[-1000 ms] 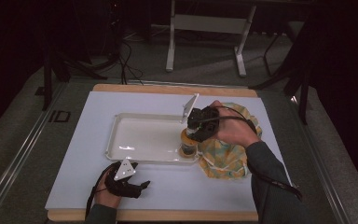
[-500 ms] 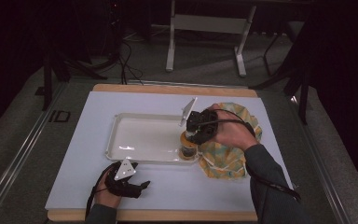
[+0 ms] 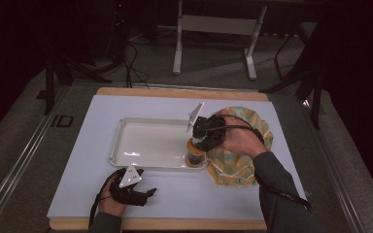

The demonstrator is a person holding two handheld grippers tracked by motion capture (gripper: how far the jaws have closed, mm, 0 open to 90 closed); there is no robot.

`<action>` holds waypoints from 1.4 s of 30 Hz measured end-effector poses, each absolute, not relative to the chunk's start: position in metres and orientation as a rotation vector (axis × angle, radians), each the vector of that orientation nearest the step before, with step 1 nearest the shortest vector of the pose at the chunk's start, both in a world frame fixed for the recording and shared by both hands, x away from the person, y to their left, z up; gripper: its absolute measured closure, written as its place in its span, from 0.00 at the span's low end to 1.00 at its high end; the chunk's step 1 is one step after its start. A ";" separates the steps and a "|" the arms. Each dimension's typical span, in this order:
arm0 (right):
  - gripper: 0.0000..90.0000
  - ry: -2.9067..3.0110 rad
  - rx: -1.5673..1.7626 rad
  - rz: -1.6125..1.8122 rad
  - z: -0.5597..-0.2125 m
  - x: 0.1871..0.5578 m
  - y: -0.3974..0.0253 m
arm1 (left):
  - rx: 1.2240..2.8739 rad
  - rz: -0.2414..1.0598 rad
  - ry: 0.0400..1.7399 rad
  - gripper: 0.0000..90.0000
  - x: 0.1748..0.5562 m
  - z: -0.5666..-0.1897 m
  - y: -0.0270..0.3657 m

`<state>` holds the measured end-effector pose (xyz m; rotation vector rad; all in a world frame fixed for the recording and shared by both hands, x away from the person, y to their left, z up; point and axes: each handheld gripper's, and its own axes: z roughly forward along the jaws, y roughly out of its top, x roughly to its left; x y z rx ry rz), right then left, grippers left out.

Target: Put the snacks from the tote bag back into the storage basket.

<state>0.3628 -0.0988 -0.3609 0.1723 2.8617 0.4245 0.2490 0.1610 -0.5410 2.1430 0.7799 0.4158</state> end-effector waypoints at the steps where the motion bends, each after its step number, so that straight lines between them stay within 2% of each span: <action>1: 0.65 2.861 0.171 0.424 -0.361 0.363 -0.099 | 2.143 0.416 0.780 0.21 0.249 -0.541 0.161; 32: 0.65 2.911 0.222 0.372 -0.360 0.363 -0.094 | 2.143 0.413 0.783 0.21 0.249 -0.541 0.161; 42: 0.55 2.875 0.247 0.384 -0.362 0.366 -0.097 | 2.142 0.414 0.782 0.21 0.249 -0.541 0.161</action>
